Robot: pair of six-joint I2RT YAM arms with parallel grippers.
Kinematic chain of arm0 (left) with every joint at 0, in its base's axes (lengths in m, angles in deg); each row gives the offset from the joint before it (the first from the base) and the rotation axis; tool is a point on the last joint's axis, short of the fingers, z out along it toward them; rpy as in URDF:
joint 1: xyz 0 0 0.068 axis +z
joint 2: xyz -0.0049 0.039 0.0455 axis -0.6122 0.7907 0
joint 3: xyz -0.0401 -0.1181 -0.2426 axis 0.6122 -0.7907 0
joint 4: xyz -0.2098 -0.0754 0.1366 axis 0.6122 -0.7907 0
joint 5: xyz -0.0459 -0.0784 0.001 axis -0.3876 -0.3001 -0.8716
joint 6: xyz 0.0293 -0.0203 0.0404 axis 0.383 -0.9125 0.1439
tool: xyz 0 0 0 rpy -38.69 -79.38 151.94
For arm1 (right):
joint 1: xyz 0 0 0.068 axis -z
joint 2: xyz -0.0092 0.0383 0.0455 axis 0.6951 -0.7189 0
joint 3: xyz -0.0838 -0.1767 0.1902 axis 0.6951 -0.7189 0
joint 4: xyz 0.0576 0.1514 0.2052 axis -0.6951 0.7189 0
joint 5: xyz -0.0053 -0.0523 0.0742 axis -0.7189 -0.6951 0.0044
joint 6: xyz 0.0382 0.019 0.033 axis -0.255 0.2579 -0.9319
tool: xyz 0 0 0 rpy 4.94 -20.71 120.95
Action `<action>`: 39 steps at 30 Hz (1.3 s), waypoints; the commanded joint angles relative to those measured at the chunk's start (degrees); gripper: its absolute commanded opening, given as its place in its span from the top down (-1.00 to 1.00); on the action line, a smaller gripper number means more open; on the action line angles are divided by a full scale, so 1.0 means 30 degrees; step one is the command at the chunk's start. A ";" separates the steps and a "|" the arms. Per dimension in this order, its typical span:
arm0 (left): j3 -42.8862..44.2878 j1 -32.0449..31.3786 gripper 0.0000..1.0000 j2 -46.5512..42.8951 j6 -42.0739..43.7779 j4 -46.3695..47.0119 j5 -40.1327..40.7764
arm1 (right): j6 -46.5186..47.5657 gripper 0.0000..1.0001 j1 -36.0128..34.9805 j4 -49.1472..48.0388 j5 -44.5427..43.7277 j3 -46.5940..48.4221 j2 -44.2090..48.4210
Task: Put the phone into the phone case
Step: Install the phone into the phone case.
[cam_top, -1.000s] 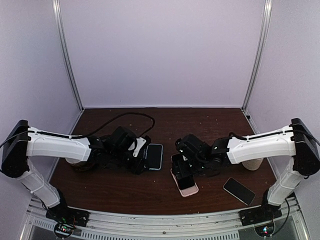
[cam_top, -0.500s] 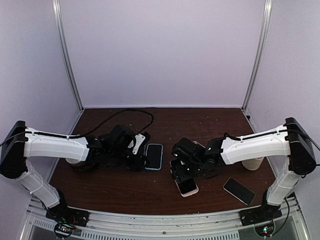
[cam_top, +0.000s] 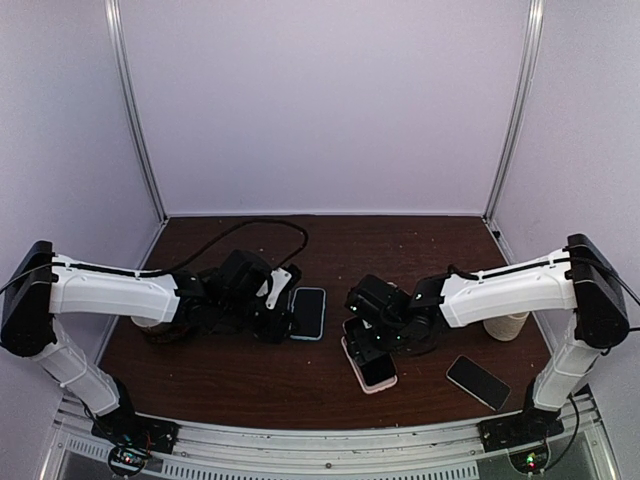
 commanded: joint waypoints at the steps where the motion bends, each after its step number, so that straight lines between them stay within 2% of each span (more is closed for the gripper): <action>1: -0.0076 0.0134 -0.02 0.0205 0.0228 0.0763 -0.0200 | 0.0218 0.86 0.0203 -0.0731 -0.0097 -0.0057 -0.0563; 7: -0.0090 0.0115 -0.02 0.0222 0.0257 0.0762 -0.0200 | -0.0548 0.86 0.0203 -0.0119 0.0623 -0.0076 -0.0641; 22: 0.0042 0.0140 -0.02 0.0288 0.0257 0.0602 -0.0817 | -0.1667 0.69 0.0042 0.0745 0.1599 0.0814 -0.1483; 24: 0.0045 0.0142 -0.02 0.0352 0.0257 0.0601 -0.0815 | -0.1651 0.55 0.0013 0.0443 0.1726 0.0595 -0.1479; 28: 0.0099 0.0114 -0.02 0.0503 0.0258 0.0663 -0.0924 | -0.1509 0.00 0.0042 0.0547 0.1679 0.0649 -0.1666; 30: 0.0101 0.0115 -0.02 0.0543 0.0257 0.0650 -0.0982 | -0.1417 -0.18 0.0027 0.1014 0.1424 0.0900 -0.1870; 36: 0.0115 0.0149 -0.02 0.0528 0.0316 0.0690 -0.0933 | -0.1266 -0.60 0.0003 0.1746 0.1264 0.1503 -0.2246; 39: 0.0126 0.0170 -0.03 0.0601 0.0316 0.0689 -0.0933 | -0.1292 -0.66 -0.0002 0.1983 0.1055 0.1608 -0.2142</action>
